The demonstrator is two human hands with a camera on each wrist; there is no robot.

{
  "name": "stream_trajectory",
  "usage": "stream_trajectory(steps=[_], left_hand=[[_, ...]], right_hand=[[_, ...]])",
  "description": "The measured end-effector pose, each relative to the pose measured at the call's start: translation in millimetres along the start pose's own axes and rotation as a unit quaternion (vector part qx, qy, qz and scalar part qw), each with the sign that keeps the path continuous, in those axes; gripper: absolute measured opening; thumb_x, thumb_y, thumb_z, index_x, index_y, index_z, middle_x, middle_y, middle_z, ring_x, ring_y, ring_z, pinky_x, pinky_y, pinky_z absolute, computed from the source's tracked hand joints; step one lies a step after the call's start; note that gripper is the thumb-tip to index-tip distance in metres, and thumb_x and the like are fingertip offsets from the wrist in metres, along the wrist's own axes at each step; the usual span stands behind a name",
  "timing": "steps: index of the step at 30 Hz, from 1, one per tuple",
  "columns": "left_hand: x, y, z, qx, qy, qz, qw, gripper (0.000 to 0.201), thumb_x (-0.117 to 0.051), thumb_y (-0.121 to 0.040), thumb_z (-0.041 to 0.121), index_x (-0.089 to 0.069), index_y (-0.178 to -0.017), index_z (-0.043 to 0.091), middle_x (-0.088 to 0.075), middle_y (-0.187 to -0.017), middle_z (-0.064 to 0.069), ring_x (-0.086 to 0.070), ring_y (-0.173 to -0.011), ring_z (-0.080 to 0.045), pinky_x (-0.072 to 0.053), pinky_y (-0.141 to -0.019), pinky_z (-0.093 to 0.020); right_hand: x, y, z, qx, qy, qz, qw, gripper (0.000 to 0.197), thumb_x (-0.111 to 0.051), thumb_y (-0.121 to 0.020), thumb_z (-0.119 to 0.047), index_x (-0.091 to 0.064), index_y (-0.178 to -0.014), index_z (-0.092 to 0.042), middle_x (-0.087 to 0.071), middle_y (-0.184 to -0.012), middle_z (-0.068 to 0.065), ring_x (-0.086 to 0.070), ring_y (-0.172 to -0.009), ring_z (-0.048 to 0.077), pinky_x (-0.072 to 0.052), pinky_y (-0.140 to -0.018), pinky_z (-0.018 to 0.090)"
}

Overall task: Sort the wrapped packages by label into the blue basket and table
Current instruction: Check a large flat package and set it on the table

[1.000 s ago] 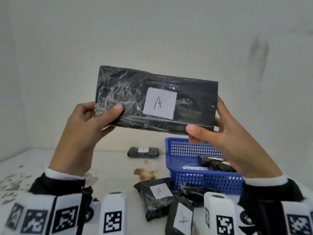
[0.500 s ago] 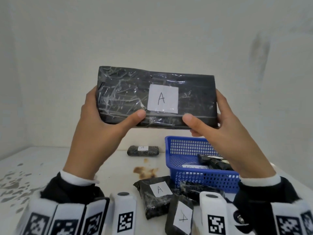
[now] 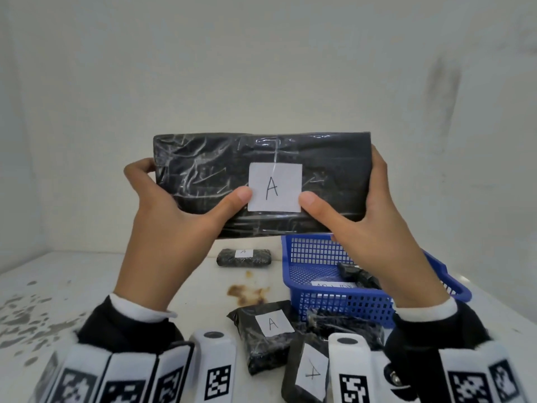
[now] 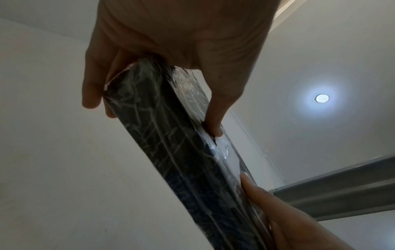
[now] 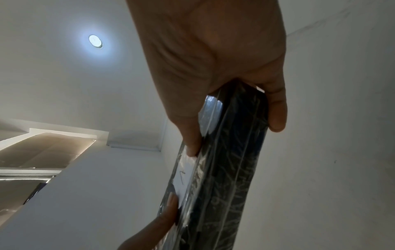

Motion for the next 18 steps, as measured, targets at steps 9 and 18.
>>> stream_trajectory(steps=[9,18], left_hand=[[2.9,-5.5,-10.5,0.009,0.045,-0.048,0.998,0.059,-0.074,-0.082,0.041,-0.042,-0.131,0.044,-0.068,-0.111,0.013,-0.065,-0.092,0.007,-0.046,-0.083,-0.023],[-7.1,-15.5,-54.2,0.197,0.141,-0.089,0.966,0.086,-0.076,-0.079,0.025,-0.025,-0.148,0.034,-0.067,-0.113,-0.013,-0.074,-0.085,-0.026,-0.061,-0.071,-0.041]], right_hand=[[6.8,-3.7,15.2,-0.059,-0.022,-0.001,0.998,0.086,-0.073,-0.083,-0.044,-0.017,-0.148,-0.050,-0.058,-0.123,-0.026,-0.067,-0.106,0.007,-0.057,-0.092,0.039],[-14.5,-4.1,61.2,-0.183,-0.019,0.000,0.983,0.063,-0.067,-0.084,-0.056,-0.032,-0.128,-0.028,-0.068,-0.109,-0.004,-0.074,-0.083,0.019,-0.058,-0.064,0.027]])
Point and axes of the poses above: each hand's wrist, its own y-axis away from the middle knuckle, its own x-axis out of the back of the hand, z = x × y, the point moved 6 cm from there along -y, towards the middle knuckle
